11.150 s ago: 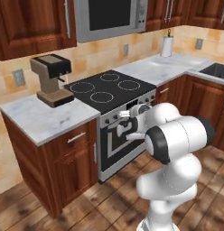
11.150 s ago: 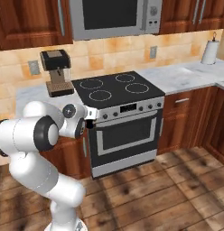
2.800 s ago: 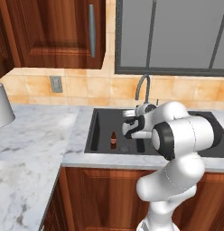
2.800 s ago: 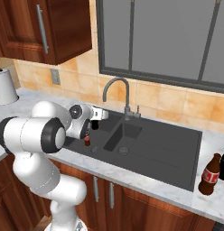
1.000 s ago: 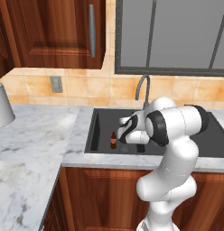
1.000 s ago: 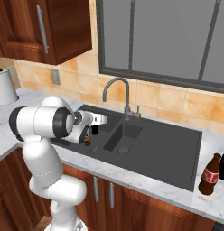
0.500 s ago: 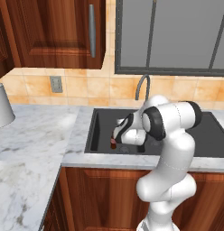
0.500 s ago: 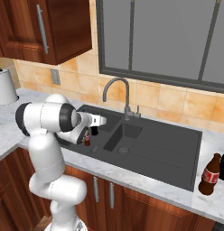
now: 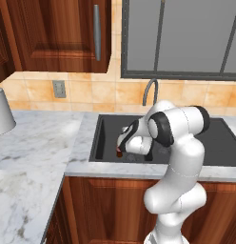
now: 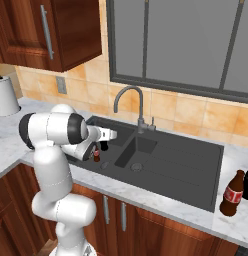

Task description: Place the large bottle from the dining counter next to the other large bottle outside the sink, and place the small bottle from the dining counter next to the other small bottle inside the sink.

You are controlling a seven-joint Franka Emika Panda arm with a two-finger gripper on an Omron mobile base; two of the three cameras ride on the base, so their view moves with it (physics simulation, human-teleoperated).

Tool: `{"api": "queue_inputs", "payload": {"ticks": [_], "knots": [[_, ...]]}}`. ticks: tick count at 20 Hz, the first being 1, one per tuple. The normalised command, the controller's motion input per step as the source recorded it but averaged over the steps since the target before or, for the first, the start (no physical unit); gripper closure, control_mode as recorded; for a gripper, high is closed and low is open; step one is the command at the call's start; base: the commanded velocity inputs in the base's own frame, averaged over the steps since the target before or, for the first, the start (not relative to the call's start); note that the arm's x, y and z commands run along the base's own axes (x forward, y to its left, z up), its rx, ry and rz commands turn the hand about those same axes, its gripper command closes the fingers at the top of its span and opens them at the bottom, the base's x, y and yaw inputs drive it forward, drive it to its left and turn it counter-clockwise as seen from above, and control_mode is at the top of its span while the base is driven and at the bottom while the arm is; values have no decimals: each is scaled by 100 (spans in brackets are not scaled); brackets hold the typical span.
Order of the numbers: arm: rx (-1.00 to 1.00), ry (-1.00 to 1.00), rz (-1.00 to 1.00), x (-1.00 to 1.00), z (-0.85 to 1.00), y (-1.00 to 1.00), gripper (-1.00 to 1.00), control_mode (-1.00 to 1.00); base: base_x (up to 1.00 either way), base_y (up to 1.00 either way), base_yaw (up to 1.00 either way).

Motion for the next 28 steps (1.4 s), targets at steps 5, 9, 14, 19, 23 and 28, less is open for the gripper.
{"api": "queue_inputs", "payload": {"ticks": [5, 9, 14, 19, 23, 28], "knots": [[0, 0, 0, 9, 0, 4, 100, -100, 0, 0, 0], [0, 0, 0, 11, 0, 10, 100, -100, 0, 0, 0], [-1, 0, 0, 18, -9, 10, 100, -100, 0, 0, 0], [-3, 0, 0, 22, -21, 8, 100, -100, 0, 0, 0], [-4, 0, 0, 16, -27, 6, 100, -100, 0, 0, 0], [-3, 0, 0, 13, -28, 1, 100, -100, 0, 0, 0]]}}
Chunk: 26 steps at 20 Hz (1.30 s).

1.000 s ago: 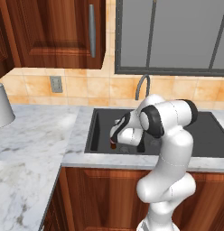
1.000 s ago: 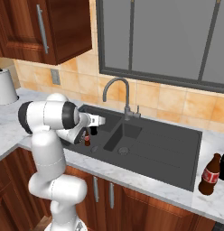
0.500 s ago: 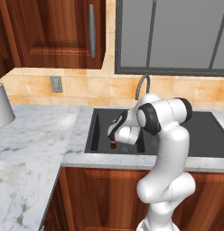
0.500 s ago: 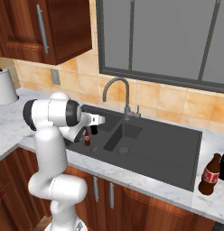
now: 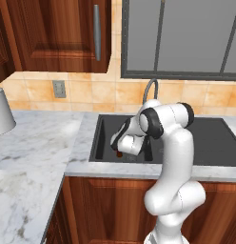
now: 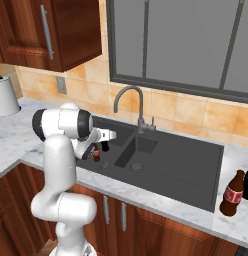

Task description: Place the large bottle from the dining counter next to the other large bottle outside the sink, and place the small bottle from the dining counter next to the other small bottle inside the sink.

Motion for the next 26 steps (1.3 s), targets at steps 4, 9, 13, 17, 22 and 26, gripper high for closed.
{"api": "queue_inputs", "payload": {"ticks": [4, 9, 13, 17, 22, 26], "knots": [[0, 0, 0, 10, -21, 0, 100, -100, 0, 0, 0], [0, 0, 0, 11, -17, 0, 100, -100, 0, 0, 0], [0, 0, 0, 15, -16, 0, 100, -100, 0, 0, 0], [0, 0, 0, 13, -21, 0, 100, -100, 0, 0, 0], [0, 0, 0, 13, -18, -2, 100, -100, 0, 0, 0], [4, 0, 0, 16, -9, -10, 100, -100, 0, 0, 0]]}}
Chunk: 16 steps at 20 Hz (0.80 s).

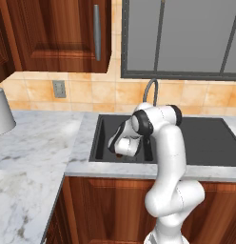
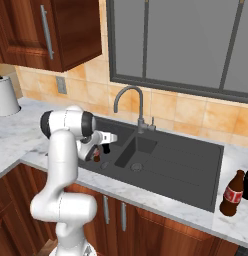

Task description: Place the large bottle from the dining counter next to the other large bottle outside the sink, and place the small bottle from the dining counter next to the other small bottle inside the sink.

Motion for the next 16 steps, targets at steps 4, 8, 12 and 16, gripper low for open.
{"api": "queue_inputs", "payload": {"ticks": [4, 8, 12, 16], "knots": [[8, 0, 0, 16, -5, -15, 100, -100, 0, 0, 0], [9, 0, 0, 16, -11, -13, 100, -100, 0, 0, 0], [5, 0, 0, 15, -19, -8, 100, -100, 0, 0, 0], [2, 0, 0, 14, -25, -1, 100, -100, 0, 0, 0]]}}
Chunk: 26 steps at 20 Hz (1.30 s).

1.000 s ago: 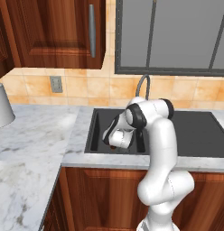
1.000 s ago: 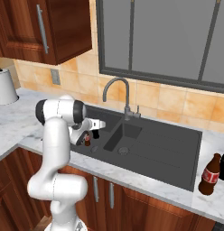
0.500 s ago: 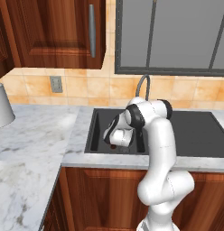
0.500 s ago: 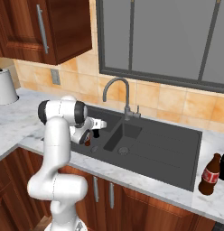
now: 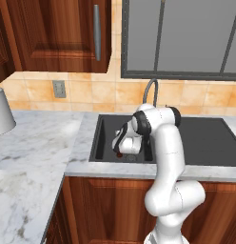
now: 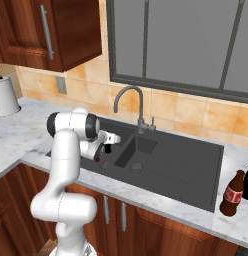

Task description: Place the large bottle from the dining counter next to the other large bottle outside the sink, and place the small bottle from the dining counter next to the other small bottle inside the sink.

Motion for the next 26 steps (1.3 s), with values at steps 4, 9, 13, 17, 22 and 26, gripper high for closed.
{"api": "queue_inputs", "payload": {"ticks": [4, 9, 13, 17, 22, 26], "knots": [[0, 0, 0, 15, -23, 0, 100, -100, 0, 0, 0], [0, 0, 0, 16, -22, 0, 100, -100, 0, 0, 0], [0, 0, 0, 15, -17, 0, 100, -100, 0, 0, 0], [0, 0, 0, 12, -18, 0, 100, -100, 0, 0, 0], [0, 0, 0, 14, -17, 0, 100, -100, 0, 0, 0], [0, 0, 0, 20, -16, 0, 100, -100, 0, 0, 0]]}}
